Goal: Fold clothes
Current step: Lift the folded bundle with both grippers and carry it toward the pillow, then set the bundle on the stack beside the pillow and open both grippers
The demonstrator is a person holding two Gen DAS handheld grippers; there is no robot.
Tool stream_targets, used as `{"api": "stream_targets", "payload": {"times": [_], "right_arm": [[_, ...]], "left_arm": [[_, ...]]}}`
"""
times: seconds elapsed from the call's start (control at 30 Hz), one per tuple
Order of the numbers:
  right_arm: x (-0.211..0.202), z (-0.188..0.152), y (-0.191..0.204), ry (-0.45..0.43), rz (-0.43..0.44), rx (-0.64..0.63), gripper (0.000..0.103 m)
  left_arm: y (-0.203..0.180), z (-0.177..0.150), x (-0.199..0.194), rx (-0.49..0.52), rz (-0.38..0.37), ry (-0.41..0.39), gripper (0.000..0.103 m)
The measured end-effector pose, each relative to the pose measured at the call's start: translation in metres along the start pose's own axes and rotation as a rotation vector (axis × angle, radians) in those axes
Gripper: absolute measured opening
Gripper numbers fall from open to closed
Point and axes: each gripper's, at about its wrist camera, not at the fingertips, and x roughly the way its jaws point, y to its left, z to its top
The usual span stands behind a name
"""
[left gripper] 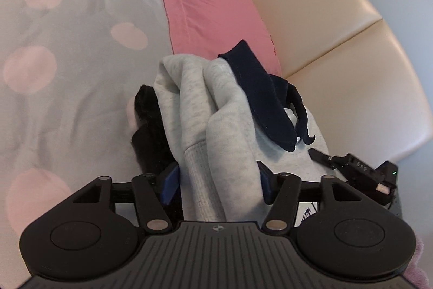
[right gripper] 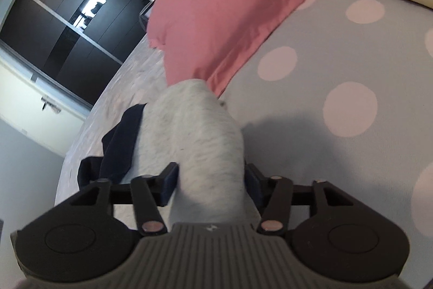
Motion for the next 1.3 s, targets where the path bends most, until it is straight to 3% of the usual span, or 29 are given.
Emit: {"api": "stream_targets", "payload": {"times": [0.17,0.3,0.47,0.6,0.73,0.8,0.97,1.1,1.3], "right_arm": [[-0.039,0.005,0.01,-0.127,-0.079,0.057,0.068],[-0.077,0.002,0.035,-0.181,-0.095,0.052,0.07],[-0.115,-0.012,0.098,-0.219,-0.036,-0.051,0.074],[-0.134,-0.032,0.178,-0.229,0.042,-0.205,0.079],[-0.149,-0.065,0.264,-0.253,0.095,-0.359,0.087],[-0.151,-0.084,0.304,-0.257,0.113,-0.443,0.092],[-0.157,-0.145,0.389,-0.323,0.13,-0.65,0.097],[-0.155,-0.197,0.426,-0.367,0.163,-0.732,0.1],[-0.136,-0.279,0.452,-0.401,0.139,-0.742,0.101]], "left_arm": [[-0.01,-0.002,-0.04,0.011,0.029,-0.029,0.058],[-0.025,-0.011,-0.089,0.109,0.085,-0.068,0.058],[-0.057,-0.022,-0.166,0.303,0.178,-0.19,0.06],[-0.079,-0.03,-0.228,0.429,0.246,-0.28,0.062],[-0.098,-0.045,-0.286,0.549,0.332,-0.341,0.068],[-0.1,-0.053,-0.314,0.56,0.359,-0.368,0.073],[-0.096,-0.073,-0.369,0.566,0.452,-0.454,0.075],[-0.089,-0.095,-0.403,0.588,0.607,-0.518,0.075],[-0.066,-0.122,-0.432,0.503,0.716,-0.563,0.077]]}}
